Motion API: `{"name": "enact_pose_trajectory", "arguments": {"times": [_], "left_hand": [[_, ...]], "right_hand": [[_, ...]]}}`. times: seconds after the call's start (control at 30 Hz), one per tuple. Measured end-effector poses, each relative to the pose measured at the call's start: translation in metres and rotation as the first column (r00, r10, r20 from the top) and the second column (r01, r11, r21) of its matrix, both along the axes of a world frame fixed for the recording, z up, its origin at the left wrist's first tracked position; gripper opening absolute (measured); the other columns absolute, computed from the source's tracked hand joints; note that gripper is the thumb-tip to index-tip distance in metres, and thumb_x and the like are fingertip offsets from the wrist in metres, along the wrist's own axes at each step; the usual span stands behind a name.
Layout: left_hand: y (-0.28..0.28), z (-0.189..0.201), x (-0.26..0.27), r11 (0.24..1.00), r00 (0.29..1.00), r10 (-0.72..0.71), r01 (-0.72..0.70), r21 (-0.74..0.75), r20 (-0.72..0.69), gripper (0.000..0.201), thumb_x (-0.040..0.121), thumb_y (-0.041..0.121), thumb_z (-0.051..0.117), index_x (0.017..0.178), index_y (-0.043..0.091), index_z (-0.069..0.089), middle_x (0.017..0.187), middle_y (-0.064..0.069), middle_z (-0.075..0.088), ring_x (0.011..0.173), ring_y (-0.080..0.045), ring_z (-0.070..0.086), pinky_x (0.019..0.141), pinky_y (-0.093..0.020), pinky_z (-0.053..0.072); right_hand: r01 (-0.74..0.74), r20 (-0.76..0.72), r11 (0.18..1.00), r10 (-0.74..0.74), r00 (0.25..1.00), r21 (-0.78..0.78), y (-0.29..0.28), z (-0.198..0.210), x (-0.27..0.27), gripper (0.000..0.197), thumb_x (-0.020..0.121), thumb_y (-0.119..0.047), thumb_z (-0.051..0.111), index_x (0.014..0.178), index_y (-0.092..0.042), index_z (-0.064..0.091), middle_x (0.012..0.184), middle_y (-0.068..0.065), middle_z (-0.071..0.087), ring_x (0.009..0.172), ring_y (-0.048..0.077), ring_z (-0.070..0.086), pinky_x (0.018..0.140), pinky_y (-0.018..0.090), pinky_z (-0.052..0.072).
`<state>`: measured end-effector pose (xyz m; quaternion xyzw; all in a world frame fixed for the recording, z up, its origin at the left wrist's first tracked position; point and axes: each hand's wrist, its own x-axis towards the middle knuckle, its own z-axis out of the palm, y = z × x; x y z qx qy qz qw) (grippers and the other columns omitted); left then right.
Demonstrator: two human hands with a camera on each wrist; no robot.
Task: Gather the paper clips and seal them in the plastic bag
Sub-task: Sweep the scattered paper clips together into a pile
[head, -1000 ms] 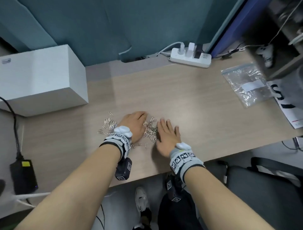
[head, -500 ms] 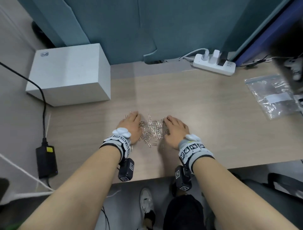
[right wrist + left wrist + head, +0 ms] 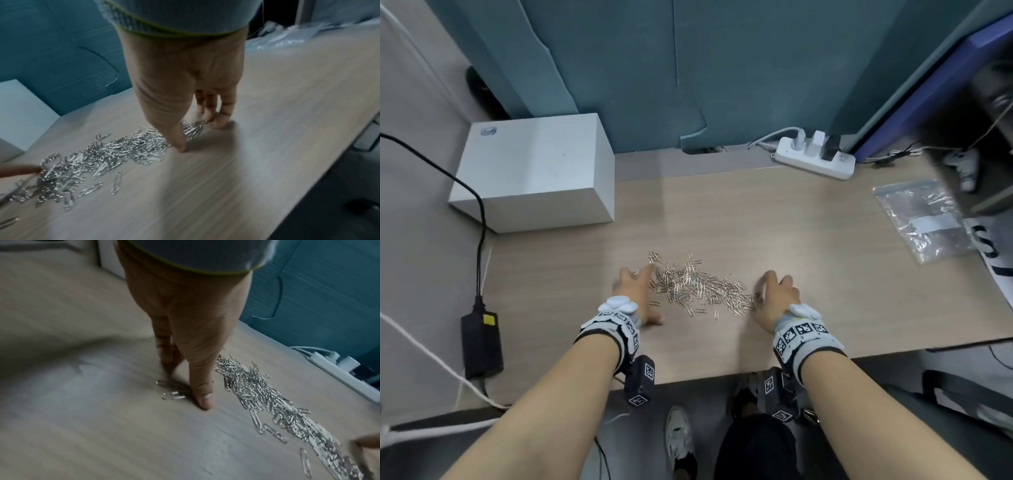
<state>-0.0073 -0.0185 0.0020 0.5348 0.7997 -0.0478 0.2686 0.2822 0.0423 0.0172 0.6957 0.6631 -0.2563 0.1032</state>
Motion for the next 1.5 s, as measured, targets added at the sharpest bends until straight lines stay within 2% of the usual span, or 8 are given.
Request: {"name": "enact_pose_trajectory", "arguments": {"times": [0.3,0.47,0.6,0.77,0.93,1.2,1.4,1.5], "left_hand": [[0.017,-0.022,0.035,0.990,0.960,-0.098,0.067,0.125,0.261,0.068,0.065,0.028,0.092,0.119,0.032,0.051,0.118,-0.001,0.053,0.099,-0.021,0.061,0.089,-0.038,0.053],[0.028,-0.014,0.020,0.934,0.994,-0.108,0.109,0.341,-0.022,0.041,0.085,0.036,0.067,0.124,0.035,0.053,0.124,0.002,0.052,0.109,-0.026,0.056,0.091,-0.040,0.048],[0.038,-0.010,0.006,0.963,0.995,-0.059,0.079,0.259,-0.086,0.060,0.085,0.006,0.051,0.139,0.031,0.045,0.148,0.003,0.043,0.130,-0.026,0.044,0.100,-0.045,0.040],[0.027,-0.016,0.011,0.952,0.993,-0.118,0.104,0.289,0.029,0.064,0.078,-0.003,0.051,0.137,0.023,0.055,0.139,-0.002,0.051,0.123,-0.029,0.048,0.099,-0.041,0.047],[0.020,-0.009,0.025,0.934,0.974,-0.168,0.107,0.340,0.153,0.045,0.090,0.005,0.055,0.130,0.023,0.065,0.127,0.000,0.058,0.117,-0.024,0.054,0.097,-0.032,0.046],[0.003,-0.014,-0.020,0.961,1.000,0.006,0.002,0.276,-0.029,0.059,0.083,0.005,0.052,0.137,0.030,0.055,0.143,0.003,0.049,0.125,-0.029,0.046,0.099,-0.043,0.046],[-0.007,-0.023,0.002,0.963,0.986,-0.121,0.088,0.253,0.119,0.049,0.085,0.028,0.053,0.133,0.033,0.059,0.122,0.003,0.053,0.114,-0.026,0.054,0.094,-0.037,0.049],[-0.013,-0.015,-0.010,0.962,0.974,-0.220,0.207,0.179,0.056,0.081,0.065,0.039,0.080,0.139,0.041,0.047,0.124,0.006,0.045,0.111,-0.020,0.051,0.091,-0.038,0.050]], "right_hand": [[-0.154,-0.380,0.988,0.145,0.914,0.007,-0.015,-0.013,-0.066,0.058,0.081,-0.005,0.069,0.131,-0.027,0.047,0.124,0.001,0.047,0.101,0.024,0.061,0.089,0.032,0.049],[-0.237,-0.349,0.965,0.263,0.900,0.115,0.010,-0.006,-0.072,0.075,0.079,-0.007,0.063,0.144,-0.034,0.039,0.135,0.000,0.042,0.115,0.023,0.054,0.096,0.041,0.052],[-0.410,-0.172,0.908,0.419,0.892,0.085,0.037,-0.002,-0.082,0.090,0.076,-0.008,0.064,0.153,-0.038,0.028,0.147,0.000,0.036,0.131,0.026,0.039,0.103,0.046,0.045],[-0.539,-0.158,0.842,0.536,0.829,0.027,0.034,-0.008,-0.102,0.083,0.075,-0.006,0.060,0.150,-0.035,0.038,0.146,-0.003,0.037,0.131,0.025,0.037,0.104,0.043,0.043],[-0.518,-0.290,0.855,0.496,0.819,-0.001,0.025,-0.003,-0.100,0.069,0.079,-0.003,0.054,0.142,-0.031,0.050,0.135,-0.004,0.047,0.127,0.023,0.042,0.106,0.042,0.044],[-0.376,-0.249,0.926,0.359,0.900,-0.025,0.031,-0.002,-0.087,0.068,0.072,0.002,0.054,0.123,-0.043,0.054,0.125,-0.006,0.044,0.121,0.020,0.040,0.097,0.044,0.049],[-0.404,-0.394,0.914,0.364,0.844,-0.022,0.003,-0.012,-0.103,0.068,0.080,0.000,0.059,0.141,-0.028,0.053,0.134,-0.001,0.045,0.127,0.023,0.042,0.112,0.037,0.039],[-0.378,-0.318,0.925,0.370,0.873,0.040,0.003,-0.003,-0.090,0.080,0.074,-0.020,0.076,0.144,-0.037,0.042,0.135,-0.003,0.040,0.126,0.021,0.043,0.103,0.043,0.048]]}}
